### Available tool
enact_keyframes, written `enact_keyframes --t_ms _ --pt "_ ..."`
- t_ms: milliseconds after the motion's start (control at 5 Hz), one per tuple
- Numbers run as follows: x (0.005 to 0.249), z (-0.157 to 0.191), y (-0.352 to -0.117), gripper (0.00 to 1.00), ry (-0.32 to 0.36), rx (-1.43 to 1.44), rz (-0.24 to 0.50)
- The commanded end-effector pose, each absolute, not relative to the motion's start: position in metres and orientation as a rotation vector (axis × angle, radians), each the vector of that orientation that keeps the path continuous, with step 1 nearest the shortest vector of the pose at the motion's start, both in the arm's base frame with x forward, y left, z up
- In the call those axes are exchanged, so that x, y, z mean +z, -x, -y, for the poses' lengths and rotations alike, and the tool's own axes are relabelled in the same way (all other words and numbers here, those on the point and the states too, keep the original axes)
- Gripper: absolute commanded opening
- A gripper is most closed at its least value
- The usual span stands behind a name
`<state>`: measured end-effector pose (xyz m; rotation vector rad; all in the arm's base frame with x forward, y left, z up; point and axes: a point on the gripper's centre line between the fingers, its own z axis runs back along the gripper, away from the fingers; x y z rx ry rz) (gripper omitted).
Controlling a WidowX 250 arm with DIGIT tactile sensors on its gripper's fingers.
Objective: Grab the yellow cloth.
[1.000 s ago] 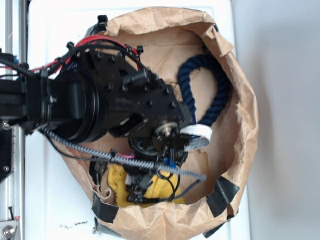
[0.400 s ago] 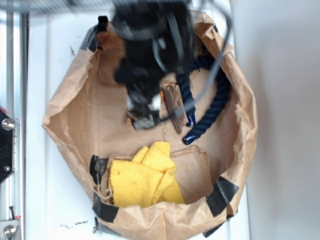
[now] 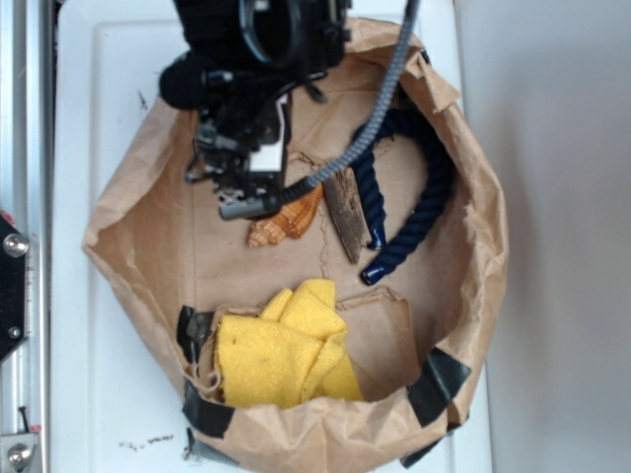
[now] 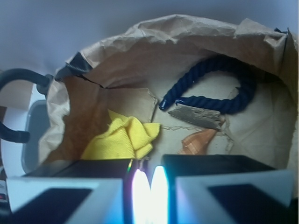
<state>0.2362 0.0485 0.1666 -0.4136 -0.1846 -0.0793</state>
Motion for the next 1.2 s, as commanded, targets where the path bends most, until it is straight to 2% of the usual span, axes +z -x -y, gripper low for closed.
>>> enact_keyframes --t_ms 0,400,600,800,1000 --pt "0.13 -0.013 -0.235 1.0 0.362 -0.254 0.119" --pt "0.084 0.018 -0.239 1.0 0.317 -0.341 0.097" --pt "0.069 0.026 -0.246 1.0 0.358 -0.372 0.073" --pt "0.039 0.039 -0.253 1.0 0.366 -0.403 0.032" --pt "0.031 0.046 -0.257 1.0 0.355 -0.407 0.015"
